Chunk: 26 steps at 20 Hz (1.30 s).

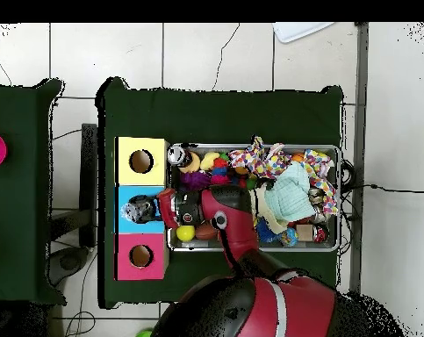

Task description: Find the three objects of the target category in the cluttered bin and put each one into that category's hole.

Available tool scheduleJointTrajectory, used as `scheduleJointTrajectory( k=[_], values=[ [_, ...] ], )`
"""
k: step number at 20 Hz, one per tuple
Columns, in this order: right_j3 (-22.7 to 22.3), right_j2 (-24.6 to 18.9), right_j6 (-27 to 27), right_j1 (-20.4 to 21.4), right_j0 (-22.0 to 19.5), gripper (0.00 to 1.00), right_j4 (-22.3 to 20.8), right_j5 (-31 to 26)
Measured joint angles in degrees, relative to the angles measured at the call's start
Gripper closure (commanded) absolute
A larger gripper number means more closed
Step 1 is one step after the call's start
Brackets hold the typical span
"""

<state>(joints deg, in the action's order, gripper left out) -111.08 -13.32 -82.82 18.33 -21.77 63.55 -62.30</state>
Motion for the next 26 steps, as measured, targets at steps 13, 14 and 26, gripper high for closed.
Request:
scheduleJointTrajectory(
  k=[13,14,26],
  values=[
    [3.0,0.1,0.0,0.2,0.0,1.00,-6.0,0.5],
    [3.0,0.1,0.0,0.2,0.0,1.00,-6.0,0.6],
    [3.1,0.9,0.0,1.3,0.4,1.00,-7.2,1.0]
  ],
)
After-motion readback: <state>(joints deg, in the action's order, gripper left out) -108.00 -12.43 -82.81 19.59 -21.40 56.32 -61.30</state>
